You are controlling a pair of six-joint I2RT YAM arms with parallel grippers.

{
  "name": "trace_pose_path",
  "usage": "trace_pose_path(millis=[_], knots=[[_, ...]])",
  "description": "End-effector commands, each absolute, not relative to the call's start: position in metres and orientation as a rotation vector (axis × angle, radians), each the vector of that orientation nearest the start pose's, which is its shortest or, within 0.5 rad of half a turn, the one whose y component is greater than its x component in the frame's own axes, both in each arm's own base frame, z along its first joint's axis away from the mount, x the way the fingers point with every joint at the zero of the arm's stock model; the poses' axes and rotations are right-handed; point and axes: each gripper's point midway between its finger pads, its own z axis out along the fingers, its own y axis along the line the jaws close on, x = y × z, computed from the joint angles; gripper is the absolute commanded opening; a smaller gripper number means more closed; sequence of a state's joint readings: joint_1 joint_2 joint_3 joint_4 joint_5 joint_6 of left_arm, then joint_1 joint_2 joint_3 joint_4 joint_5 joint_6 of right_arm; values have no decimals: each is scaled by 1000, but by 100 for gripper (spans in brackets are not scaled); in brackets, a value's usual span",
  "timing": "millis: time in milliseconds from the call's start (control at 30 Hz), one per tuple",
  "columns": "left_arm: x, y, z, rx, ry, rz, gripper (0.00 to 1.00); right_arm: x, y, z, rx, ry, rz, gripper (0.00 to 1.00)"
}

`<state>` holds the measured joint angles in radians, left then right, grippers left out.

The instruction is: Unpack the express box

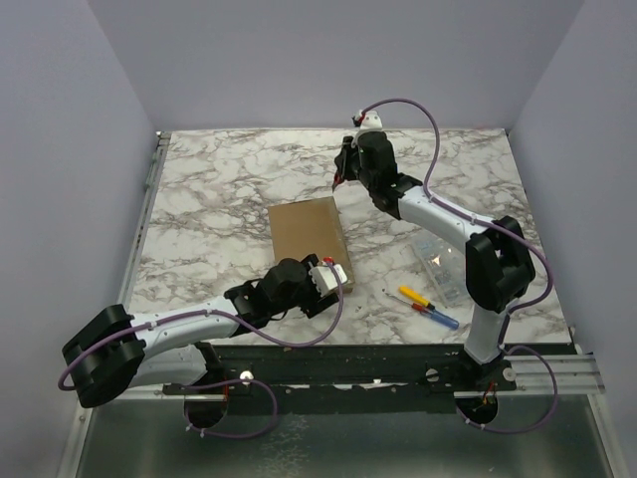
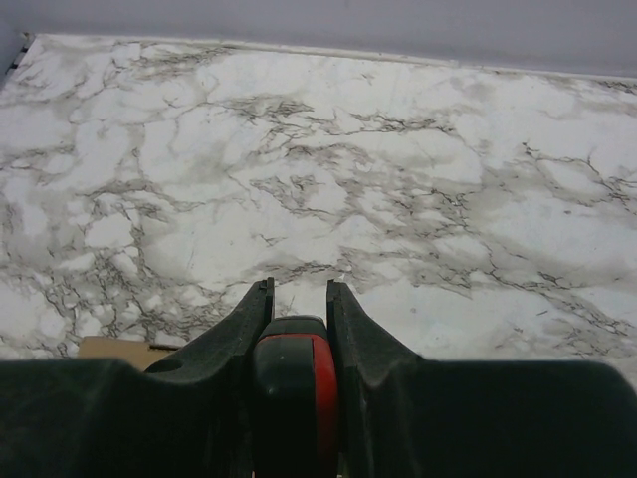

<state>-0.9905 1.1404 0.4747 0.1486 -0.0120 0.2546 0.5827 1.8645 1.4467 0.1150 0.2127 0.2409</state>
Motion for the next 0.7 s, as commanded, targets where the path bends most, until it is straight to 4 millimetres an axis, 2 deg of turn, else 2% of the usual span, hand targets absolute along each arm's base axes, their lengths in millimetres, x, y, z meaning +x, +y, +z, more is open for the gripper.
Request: trace_pose_path(millis=[0,300,667], knots=[[202,-276,97,1209,1703,-401,69,493,295,219,-168,1837,350,0],[204,-275,95,1201,1715,-394,65,493,294,212,-169,1852,315,0],[209,-276,98,1163,1721,-428,63,487,302,205,-199,1864,331,0]])
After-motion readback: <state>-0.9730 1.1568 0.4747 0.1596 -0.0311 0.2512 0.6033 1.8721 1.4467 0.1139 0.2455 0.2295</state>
